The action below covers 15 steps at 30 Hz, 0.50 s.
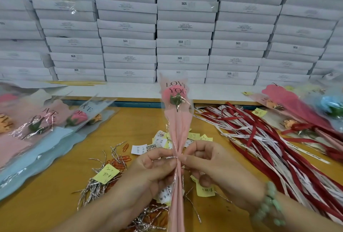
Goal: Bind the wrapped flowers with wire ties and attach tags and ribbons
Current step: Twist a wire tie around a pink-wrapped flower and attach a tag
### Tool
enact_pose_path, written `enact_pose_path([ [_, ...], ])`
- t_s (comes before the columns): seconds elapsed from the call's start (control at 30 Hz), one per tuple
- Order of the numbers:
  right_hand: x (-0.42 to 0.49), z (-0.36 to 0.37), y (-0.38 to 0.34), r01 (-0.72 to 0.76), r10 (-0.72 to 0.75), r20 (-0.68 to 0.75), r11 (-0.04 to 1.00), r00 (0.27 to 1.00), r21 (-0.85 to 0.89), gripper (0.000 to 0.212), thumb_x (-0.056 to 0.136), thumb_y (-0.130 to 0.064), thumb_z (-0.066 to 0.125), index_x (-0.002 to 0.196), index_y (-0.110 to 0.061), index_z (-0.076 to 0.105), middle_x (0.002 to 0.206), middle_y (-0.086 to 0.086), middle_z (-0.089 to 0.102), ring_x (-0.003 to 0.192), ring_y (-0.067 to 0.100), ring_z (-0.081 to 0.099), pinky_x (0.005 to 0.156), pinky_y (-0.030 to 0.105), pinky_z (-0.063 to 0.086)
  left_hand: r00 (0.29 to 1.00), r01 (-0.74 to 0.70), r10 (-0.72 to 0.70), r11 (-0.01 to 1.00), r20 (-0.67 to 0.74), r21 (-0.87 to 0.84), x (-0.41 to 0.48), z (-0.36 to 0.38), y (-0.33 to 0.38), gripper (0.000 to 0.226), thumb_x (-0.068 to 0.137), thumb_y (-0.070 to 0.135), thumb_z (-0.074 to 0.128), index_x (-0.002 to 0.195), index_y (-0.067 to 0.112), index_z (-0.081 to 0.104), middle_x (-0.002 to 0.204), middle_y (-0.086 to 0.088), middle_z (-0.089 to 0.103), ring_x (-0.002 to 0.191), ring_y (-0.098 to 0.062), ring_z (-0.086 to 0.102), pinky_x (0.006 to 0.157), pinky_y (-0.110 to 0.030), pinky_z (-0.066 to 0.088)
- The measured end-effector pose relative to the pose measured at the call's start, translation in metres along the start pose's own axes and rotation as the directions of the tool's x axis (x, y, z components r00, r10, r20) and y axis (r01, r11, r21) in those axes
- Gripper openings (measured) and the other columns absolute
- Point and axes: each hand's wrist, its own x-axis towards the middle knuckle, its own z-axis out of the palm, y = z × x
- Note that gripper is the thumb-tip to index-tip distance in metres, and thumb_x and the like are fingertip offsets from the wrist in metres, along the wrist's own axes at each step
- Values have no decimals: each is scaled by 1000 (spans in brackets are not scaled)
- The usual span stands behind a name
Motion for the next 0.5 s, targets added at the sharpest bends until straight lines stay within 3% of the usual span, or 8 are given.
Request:
enact_pose_path([
  [0.3, 2, -1, 7, -38, 32, 64, 994, 997, 101, 30, 85, -18, 71, 111, -9, 59, 70, 1, 66, 54, 8, 53, 41, 20, 39, 999, -34, 34, 998, -8, 50, 0, -1, -2, 29, 60, 5, 76, 89, 0, 76, 78, -20, 71, 60, -15, 66, 50, -17, 52],
  [0.5, 3, -4, 10, 4, -13, 87, 995, 996, 101, 22, 84, -14, 72, 104, -5, 69, 81, -1, 60, 58, 6, 55, 43, 17, 38, 997, -41, 50, 988, -59, 149, 0, -2, 2, 27, 53, 13, 82, 78, 8, 77, 80, -23, 67, 57, -20, 52, 44, -20, 43],
])
